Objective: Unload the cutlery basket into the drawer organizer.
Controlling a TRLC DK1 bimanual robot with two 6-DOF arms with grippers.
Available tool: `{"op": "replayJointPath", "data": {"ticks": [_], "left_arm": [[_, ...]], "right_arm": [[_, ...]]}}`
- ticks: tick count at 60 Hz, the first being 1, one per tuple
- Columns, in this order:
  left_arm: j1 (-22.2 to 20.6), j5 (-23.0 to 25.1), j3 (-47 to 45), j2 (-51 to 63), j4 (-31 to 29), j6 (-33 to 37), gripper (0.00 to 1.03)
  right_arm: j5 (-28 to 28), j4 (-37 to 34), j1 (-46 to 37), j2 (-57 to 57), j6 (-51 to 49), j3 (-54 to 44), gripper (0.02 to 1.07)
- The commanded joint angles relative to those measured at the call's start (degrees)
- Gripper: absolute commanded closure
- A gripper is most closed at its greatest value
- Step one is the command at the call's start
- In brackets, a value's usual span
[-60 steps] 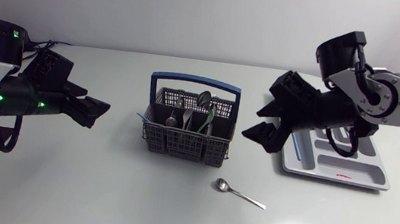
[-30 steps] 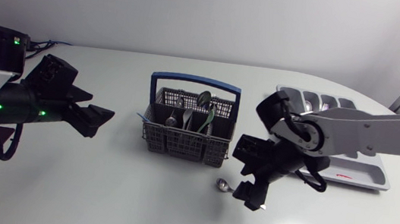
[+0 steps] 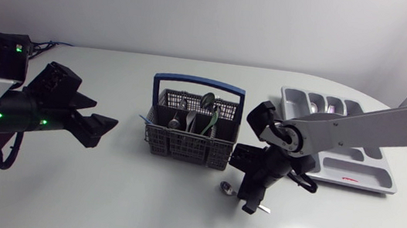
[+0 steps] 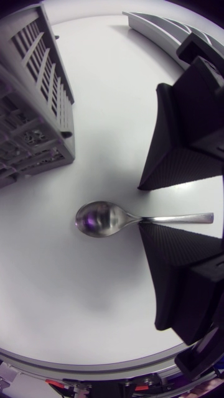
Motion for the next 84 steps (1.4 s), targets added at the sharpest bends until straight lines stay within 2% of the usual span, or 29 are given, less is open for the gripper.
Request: {"op": "replayJointPath", "data": {"ticks": [1,7,17,27,41,54,69,75,84], "left_arm": [[-0.5,0.4,-1.4,-0.9,-0.2,1.5,0.14],[-0.6,0.4,-1.5,-1.3,-0.2,1.5,0.14],[-0.7,0.4,-1.4,-1.8,-0.4,1.5,0.14],[-0.7,0.4,-1.5,-2.0,-0.5,1.5,0.14],[-0.7,0.4,-1.7,-2.2,-0.5,1.5,0.12],[-1.5,0.3,-1.8,-2.2,-0.2,1.2,0.11],[-2.0,0.3,-2.0,-2.7,-0.1,1.0,0.11],[-2.0,0.2,-2.1,-2.8,0.2,1.1,0.11],[-2.0,0.1,-2.3,-2.5,1.2,1.1,0.11]], "right_arm": [[0.1,-2.2,0.6,2.5,-0.5,0.9,0.93],[-0.2,-3.8,0.6,2.1,-1.8,1.0,1.01],[-0.3,-8.4,0.6,-3.7,-5.4,-0.7,1.01],[-0.9,-13.8,-4.5,-10.3,-11.4,-0.9,1.01],[-1.4,-18.5,-21.2,-15.4,-26.1,0.5,1.01],[-1.6,-18.5,-39.1,-9.4,-42.8,7.1,1.01],[-0.6,-9.4,-49.7,-1.0,-56.5,10.6,1.01],[1.4,-4.0,-50.8,1.1,-58.8,9.7,1.01],[1.4,2.8,-51.0,2.9,-59.1,7.6,0.99]]}}
